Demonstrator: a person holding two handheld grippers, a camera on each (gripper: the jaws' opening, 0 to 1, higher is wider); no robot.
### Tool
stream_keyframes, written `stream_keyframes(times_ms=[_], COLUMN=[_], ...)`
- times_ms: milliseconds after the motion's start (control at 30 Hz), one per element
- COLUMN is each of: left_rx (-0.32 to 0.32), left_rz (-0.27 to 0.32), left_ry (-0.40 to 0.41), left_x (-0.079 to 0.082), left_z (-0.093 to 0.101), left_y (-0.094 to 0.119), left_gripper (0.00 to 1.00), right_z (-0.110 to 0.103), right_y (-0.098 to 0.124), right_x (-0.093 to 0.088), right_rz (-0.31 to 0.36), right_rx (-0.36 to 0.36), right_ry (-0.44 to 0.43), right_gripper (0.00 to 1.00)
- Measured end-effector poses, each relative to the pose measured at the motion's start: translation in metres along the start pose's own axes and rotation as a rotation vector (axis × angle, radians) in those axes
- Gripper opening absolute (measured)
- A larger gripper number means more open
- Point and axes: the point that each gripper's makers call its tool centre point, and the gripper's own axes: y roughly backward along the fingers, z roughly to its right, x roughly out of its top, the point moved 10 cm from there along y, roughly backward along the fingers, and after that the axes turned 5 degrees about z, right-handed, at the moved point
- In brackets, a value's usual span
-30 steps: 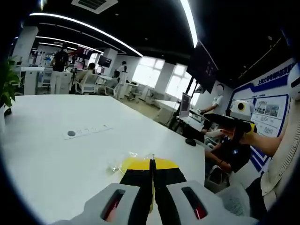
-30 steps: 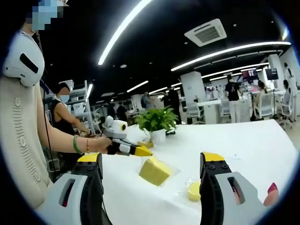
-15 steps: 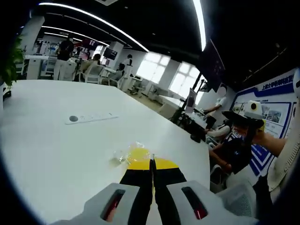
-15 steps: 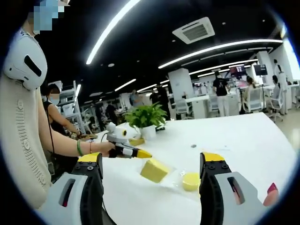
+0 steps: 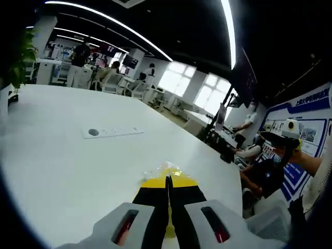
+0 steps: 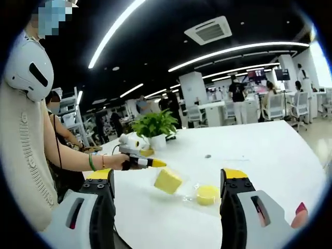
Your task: Compare the silicone blocks by pressing each to a similar depth, holding the contact briefly, and releasing to observe deformation and rebound differences across the visible hardness samples.
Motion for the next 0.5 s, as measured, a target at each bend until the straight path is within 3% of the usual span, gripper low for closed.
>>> stream_keyframes(times_ms=[300, 500], left_rx=[0.088, 0.129], left_rz=[0.022, 0.005], left_ry=[0.01, 0.012], left_x=[-0.002, -0.01], left_z=[-0.035, -0.05], left_y=[0.005, 0.007], left_gripper=[0.0, 0.0], right_z=[0.002, 0.004], right_y=[-0.001, -0.006], right_x=[-0.002, -0.006], right_rz=[-0.023, -0.037], right_rx=[-0.019, -0.027], right_ry=[-0.007, -0.015], right_gripper=[0.77, 0.77])
